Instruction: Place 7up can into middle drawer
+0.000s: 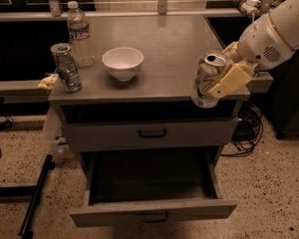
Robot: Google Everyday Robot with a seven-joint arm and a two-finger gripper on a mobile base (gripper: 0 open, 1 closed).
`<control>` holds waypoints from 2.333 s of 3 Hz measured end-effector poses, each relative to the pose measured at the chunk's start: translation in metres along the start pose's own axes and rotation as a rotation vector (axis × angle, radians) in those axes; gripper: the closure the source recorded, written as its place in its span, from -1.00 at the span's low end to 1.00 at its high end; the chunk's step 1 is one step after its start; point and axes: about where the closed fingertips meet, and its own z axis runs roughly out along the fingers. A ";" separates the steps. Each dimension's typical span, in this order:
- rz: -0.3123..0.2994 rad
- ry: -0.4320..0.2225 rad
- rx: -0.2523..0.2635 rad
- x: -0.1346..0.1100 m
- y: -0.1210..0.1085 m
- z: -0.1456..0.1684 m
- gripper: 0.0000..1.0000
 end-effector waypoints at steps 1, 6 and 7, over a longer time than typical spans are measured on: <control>-0.002 0.006 -0.003 0.003 0.001 0.005 1.00; 0.091 -0.026 0.044 0.107 0.098 0.104 1.00; 0.066 0.010 0.055 0.131 0.102 0.127 1.00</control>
Offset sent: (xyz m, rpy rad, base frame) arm -0.0825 -0.0088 -0.1566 0.0080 0.1628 -0.0311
